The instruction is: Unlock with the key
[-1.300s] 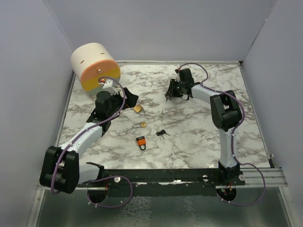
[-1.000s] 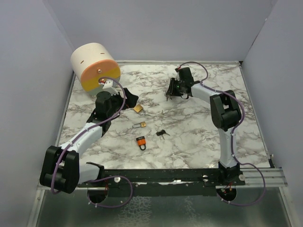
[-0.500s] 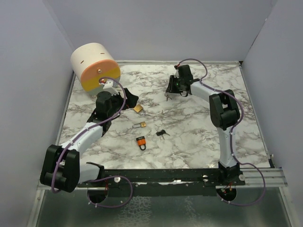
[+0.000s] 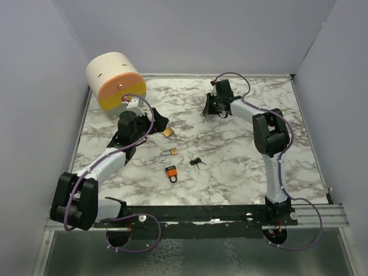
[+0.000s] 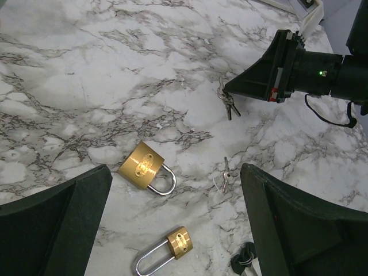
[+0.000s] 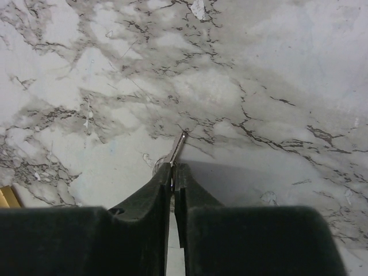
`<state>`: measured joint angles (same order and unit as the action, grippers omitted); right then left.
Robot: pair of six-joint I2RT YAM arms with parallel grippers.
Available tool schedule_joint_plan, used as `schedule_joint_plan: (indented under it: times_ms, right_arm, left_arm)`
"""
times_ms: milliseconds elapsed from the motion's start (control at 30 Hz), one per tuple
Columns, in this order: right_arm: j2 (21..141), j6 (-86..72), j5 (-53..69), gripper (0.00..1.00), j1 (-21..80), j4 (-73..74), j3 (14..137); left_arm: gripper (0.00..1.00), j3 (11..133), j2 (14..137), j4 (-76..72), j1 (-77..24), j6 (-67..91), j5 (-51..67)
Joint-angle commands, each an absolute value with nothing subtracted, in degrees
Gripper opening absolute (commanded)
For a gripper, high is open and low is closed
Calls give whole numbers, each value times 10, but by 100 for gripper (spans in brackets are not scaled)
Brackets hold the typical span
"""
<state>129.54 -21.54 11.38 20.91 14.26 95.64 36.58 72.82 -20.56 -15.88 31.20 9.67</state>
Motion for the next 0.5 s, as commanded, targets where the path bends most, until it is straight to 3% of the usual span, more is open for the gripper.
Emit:
schedule_joint_plan:
  times_ms: [0, 133, 467]
  right_arm:
    - [1310, -203, 105, 2, 210, 161, 966]
    - [1288, -186, 104, 1, 210, 146, 953]
    - [1099, -101, 153, 1, 210, 89, 819]
  left_arm:
    - [97, 372, 738, -227, -160, 306, 101]
    - [94, 379, 744, -231, -161, 308, 108]
    - [93, 426, 787, -260, -202, 309, 143]
